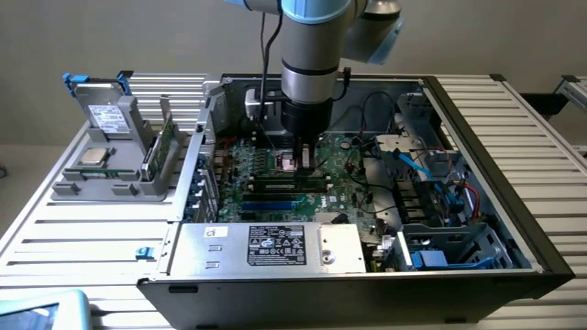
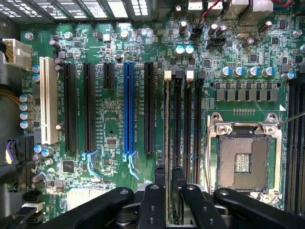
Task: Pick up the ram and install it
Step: 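Insert the ram into the slot, then press down the ram until it locks into place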
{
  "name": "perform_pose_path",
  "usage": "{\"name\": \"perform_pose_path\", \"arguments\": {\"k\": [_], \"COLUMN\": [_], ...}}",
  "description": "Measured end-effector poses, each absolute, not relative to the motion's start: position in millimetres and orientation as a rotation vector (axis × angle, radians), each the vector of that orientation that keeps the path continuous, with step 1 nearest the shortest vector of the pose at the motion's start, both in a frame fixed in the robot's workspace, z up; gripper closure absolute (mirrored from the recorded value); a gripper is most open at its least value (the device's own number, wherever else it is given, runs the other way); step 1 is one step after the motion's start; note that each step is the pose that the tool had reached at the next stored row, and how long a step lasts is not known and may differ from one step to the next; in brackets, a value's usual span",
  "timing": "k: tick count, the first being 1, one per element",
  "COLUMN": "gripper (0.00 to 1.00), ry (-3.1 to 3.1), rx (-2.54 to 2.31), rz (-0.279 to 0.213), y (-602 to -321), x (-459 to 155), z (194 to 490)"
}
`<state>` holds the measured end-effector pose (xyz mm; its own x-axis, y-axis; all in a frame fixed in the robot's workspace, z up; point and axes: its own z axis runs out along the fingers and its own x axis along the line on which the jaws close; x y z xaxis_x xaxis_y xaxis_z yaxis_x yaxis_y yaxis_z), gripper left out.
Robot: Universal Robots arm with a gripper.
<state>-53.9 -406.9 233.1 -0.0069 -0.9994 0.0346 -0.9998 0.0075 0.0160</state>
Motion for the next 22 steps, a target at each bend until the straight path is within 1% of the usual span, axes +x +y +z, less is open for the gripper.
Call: {"name": "perform_pose_path", "arguments": {"k": [6, 20, 22], "gripper": [0.79, 0.79, 0.81], "ry": [-2.204, -2.203, -2.204], "rx": [2.188, 2.188, 2.188], "rz": [0.020, 0.020, 0.020], "y": [-406.9, -406.9, -406.9], "x": [-41.1, -37.6, -37.6], "z": [250.9, 251.9, 251.9]}}
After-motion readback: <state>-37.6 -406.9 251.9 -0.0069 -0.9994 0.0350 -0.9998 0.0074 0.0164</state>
